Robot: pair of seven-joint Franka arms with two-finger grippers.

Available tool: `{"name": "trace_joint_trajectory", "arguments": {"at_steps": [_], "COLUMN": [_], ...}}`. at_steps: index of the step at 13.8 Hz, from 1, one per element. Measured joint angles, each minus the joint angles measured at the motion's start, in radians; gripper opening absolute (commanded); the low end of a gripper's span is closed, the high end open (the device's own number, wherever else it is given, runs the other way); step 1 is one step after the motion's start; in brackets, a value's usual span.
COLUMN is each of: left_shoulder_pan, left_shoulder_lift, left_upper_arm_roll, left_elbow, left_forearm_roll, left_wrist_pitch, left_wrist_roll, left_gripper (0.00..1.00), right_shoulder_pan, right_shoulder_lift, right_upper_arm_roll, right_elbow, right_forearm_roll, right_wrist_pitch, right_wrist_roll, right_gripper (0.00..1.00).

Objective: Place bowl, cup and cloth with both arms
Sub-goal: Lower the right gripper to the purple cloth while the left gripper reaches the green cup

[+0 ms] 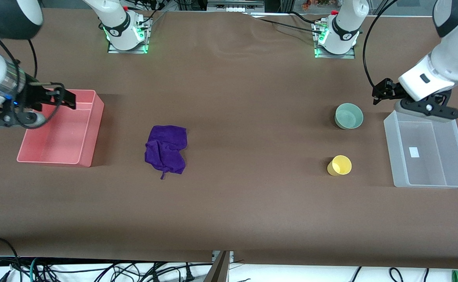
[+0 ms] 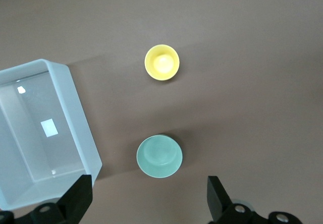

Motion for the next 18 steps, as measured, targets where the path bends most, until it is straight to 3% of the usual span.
{"name": "trace_joint_trajectory", "arguments": {"at_steps": [7,10,14,15,16,17,18], "left_shoulder_pan": [0.11,0.113,0.11,0.109,0.106,0.103,0.101], "left_shoulder_lift": [0.194,0.199,0.179,0.182,0.188,0.198,0.21], "left_upper_arm_roll": [0.006,0.002,-0.004,-0.006,-0.007,-0.007,-0.007], "left_elbow": [-0.059,-0.247,-0.533,-0.575,-0.605,-0.627,-0.641], "left_forearm_roll": [0.0,0.0,0.0,0.0,0.006,0.022,0.048], "left_wrist_pitch": [0.053,0.278,0.65,0.708,0.759,0.81,0.855], "left_wrist_roll": [0.7,0.761,0.773,0.775,0.777,0.779,0.78], "left_gripper": [1.0,1.0,0.98,0.93,0.81,0.58,0.43], "right_shoulder_pan": [0.143,0.231,0.25,0.25,0.25,0.251,0.254], "right_shoulder_lift": [0.238,0.333,0.429,0.447,0.465,0.483,0.502], "right_upper_arm_roll": [0.003,0.004,0.0,-0.001,-0.001,-0.001,0.0], "right_elbow": [-0.001,0.0,0.001,0.001,0.001,0.001,0.001], "right_forearm_roll": [0.006,0.005,0.005,0.005,0.005,0.006,0.006], "right_wrist_pitch": [0.22,0.352,0.409,0.421,0.435,0.447,0.456], "right_wrist_roll": [0.012,0.11,0.134,0.134,0.134,0.134,0.134], "right_gripper": [1.0,1.0,1.0,1.0,1.0,1.0,1.0]}}
